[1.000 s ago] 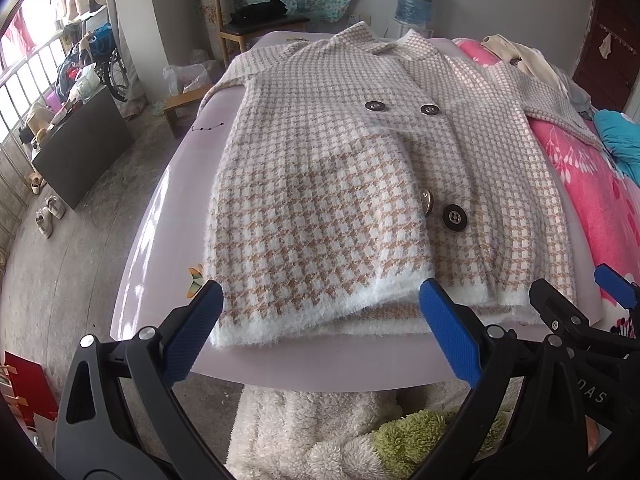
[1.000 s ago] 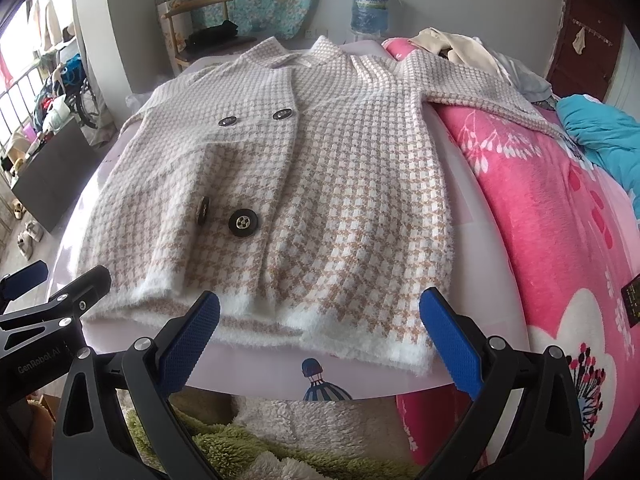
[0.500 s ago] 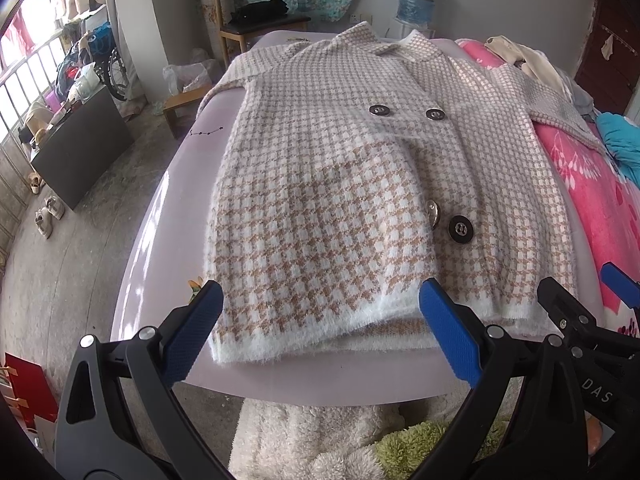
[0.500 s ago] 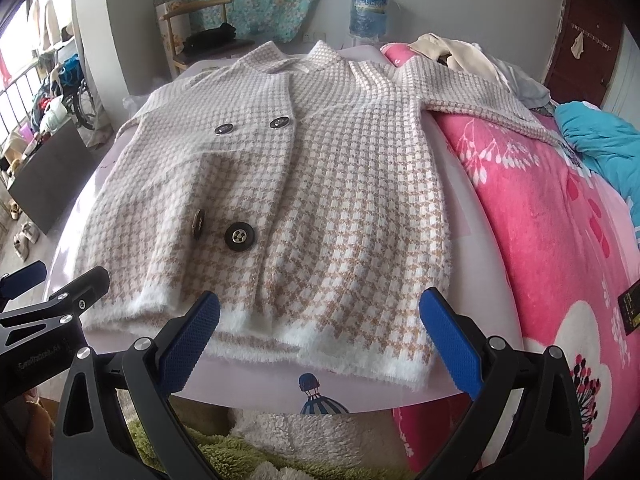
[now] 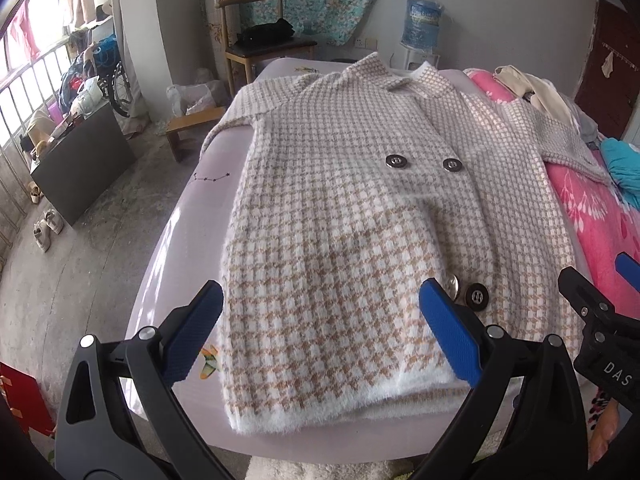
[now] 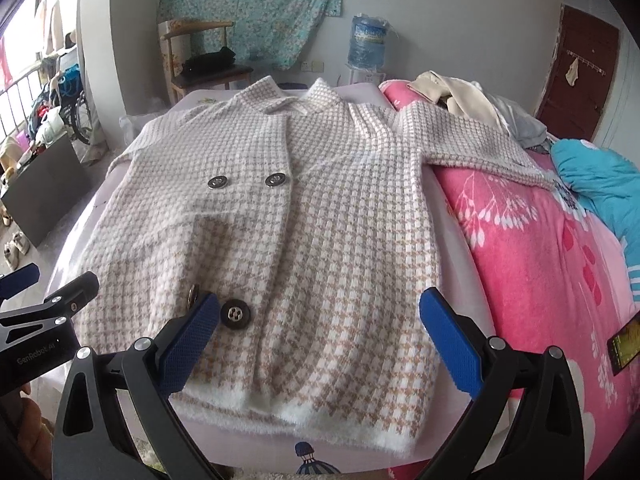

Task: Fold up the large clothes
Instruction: 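Grasp the coat's sleeve with the left gripper and lift it up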

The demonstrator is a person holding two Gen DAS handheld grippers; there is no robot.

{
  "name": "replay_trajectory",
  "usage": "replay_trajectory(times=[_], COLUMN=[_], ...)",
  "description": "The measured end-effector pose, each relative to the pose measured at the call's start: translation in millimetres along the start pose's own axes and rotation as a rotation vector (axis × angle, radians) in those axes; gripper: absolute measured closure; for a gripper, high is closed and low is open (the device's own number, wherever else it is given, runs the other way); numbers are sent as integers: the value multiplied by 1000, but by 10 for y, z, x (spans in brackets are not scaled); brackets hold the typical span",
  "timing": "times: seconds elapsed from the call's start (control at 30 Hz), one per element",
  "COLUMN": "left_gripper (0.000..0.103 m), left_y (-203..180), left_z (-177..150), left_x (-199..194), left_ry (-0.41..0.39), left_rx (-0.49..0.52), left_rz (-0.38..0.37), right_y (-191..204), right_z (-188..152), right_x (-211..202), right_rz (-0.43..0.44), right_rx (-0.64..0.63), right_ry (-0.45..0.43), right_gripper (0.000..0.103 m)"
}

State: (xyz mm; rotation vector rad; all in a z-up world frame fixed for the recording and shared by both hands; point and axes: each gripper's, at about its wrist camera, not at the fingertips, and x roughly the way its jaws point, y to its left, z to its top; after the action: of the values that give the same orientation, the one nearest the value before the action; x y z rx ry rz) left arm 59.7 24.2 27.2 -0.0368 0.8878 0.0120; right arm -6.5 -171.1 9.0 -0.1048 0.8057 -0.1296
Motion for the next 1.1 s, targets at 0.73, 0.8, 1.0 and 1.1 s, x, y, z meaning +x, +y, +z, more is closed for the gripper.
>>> replay_trajectory(times=[0.73, 0.8, 1.0, 1.1], left_gripper=[8, 8, 8, 8], left_y=[1963, 2265, 3056, 3252], left_z=[878, 999, 1061, 890], left_x=[809, 1107, 2344, 3001], left_ry=[-97, -49, 131, 245], left_rx=[-424, -536, -989, -1211], left_rz=[-130, -199, -471, -599], right_y=[1004, 1096, 1253, 1306], right_z=[1079, 1112, 1147, 1162], right_x=[806, 911, 1225, 1334], right_rz=[381, 391, 411, 403], right_rx=[-229, -251, -274, -287], right_ry=[-10, 1, 63, 77], right_gripper=[5, 5, 5, 5])
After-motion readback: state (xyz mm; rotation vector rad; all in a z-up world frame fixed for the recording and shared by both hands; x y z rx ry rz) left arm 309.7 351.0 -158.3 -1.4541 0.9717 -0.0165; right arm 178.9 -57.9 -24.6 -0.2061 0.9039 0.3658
